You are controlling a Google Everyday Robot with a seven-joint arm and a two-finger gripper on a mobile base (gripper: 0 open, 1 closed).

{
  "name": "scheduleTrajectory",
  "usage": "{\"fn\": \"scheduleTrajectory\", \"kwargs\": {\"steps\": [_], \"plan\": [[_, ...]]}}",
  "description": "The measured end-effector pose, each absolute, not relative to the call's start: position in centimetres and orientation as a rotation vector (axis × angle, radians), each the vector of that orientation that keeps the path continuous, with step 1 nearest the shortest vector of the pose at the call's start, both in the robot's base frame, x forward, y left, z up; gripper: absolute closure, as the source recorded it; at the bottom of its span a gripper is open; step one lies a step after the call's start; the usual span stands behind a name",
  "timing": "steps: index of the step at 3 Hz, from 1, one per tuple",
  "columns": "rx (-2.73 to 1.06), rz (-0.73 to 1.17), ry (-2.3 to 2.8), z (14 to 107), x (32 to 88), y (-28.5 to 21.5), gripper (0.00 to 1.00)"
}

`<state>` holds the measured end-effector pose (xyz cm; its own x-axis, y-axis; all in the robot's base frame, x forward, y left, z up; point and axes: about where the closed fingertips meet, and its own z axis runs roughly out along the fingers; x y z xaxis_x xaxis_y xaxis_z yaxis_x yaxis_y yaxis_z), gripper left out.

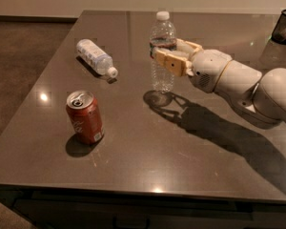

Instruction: Place water bottle upright

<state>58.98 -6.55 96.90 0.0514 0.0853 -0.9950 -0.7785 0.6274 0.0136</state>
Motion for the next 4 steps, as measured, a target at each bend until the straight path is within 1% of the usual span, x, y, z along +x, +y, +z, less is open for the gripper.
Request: {"fn": "scheduleTrajectory", "kwargs": {"steps": [3,4], "plan": [[-0.642,0.718,1.317,95.8,58.8,-7.2,1.00],[-0.640,0.712,1.320,95.5,58.8,-7.3,0.97]]}}
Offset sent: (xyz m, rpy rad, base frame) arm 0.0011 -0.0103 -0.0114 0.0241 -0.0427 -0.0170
